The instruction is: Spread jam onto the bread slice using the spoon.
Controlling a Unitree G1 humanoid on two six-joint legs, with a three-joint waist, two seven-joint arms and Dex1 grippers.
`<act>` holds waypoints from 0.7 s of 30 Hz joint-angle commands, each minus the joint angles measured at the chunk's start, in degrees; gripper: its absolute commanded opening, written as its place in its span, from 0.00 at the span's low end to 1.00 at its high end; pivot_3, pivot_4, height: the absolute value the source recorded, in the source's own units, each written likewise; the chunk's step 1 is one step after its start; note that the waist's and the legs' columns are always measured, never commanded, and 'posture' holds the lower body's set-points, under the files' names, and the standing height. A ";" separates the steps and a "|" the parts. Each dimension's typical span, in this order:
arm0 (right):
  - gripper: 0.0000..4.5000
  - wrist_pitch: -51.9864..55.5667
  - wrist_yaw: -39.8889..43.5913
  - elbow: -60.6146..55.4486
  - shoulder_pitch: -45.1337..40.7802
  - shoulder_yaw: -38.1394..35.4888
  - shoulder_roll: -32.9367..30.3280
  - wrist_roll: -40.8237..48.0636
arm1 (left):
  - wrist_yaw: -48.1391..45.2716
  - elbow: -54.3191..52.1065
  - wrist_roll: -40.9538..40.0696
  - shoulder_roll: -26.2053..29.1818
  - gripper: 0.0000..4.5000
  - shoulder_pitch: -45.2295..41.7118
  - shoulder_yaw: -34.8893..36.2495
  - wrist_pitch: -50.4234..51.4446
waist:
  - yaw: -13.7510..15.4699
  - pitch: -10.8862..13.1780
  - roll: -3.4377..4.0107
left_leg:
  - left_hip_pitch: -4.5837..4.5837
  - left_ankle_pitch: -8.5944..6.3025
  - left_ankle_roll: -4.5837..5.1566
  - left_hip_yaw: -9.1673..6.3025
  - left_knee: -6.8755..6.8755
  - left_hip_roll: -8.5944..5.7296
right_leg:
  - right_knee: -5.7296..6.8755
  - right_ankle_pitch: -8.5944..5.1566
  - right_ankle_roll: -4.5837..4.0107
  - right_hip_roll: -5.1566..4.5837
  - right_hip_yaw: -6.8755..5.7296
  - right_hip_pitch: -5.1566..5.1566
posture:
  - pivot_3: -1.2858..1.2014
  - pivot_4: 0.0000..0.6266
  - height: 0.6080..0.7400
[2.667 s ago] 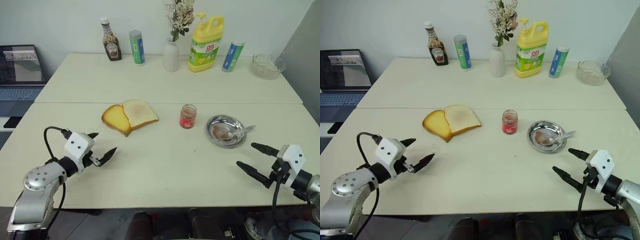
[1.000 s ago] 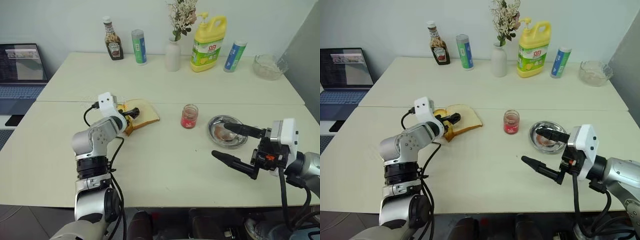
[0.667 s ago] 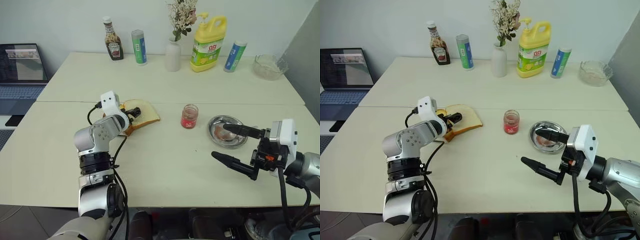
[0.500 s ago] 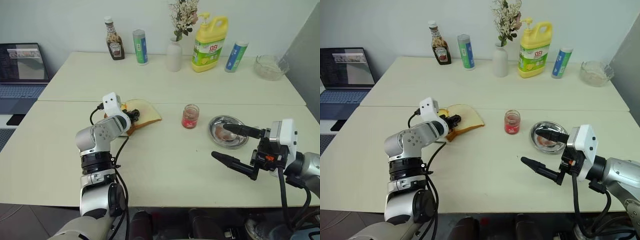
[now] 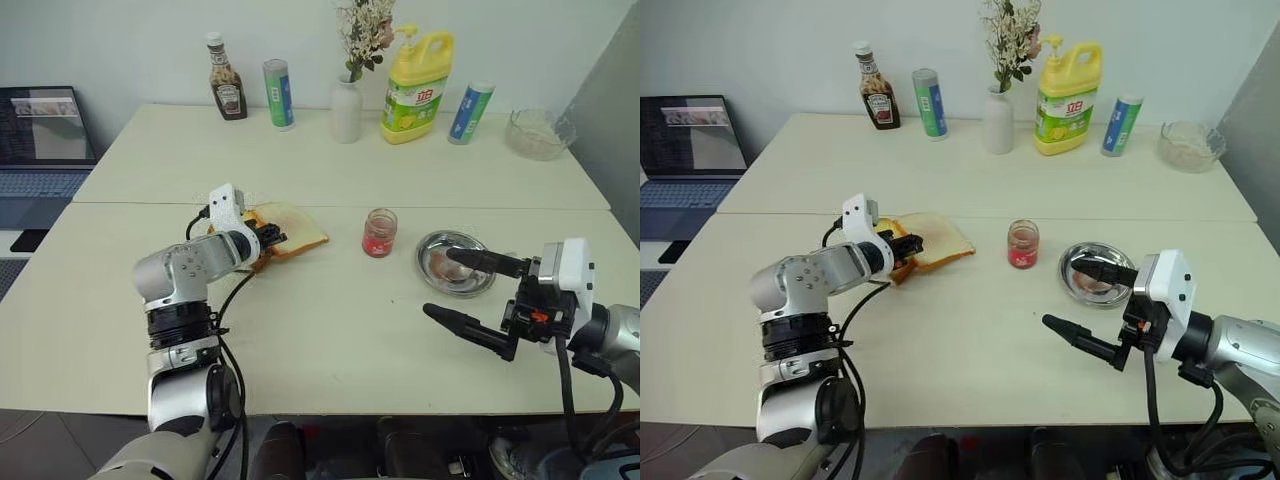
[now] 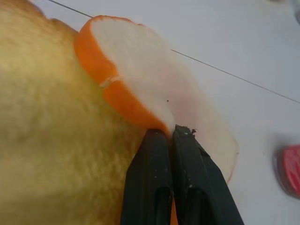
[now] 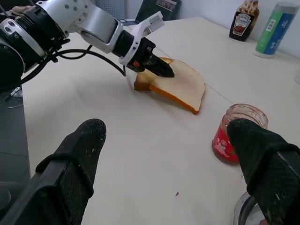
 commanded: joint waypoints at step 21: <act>1.00 2.20 11.75 -0.92 10.02 -3.94 -9.99 0.47 | -18.86 -28.84 -16.45 8.67 0.01 23.96 -13.47 14.66 | 0.03 0.00 -0.05 | 0.08 -0.01 0.01 0.03 0.04 0.01 | 0.00 -0.06 0.08 0.00 0.07 0.04 | 0.52 0.24 1.00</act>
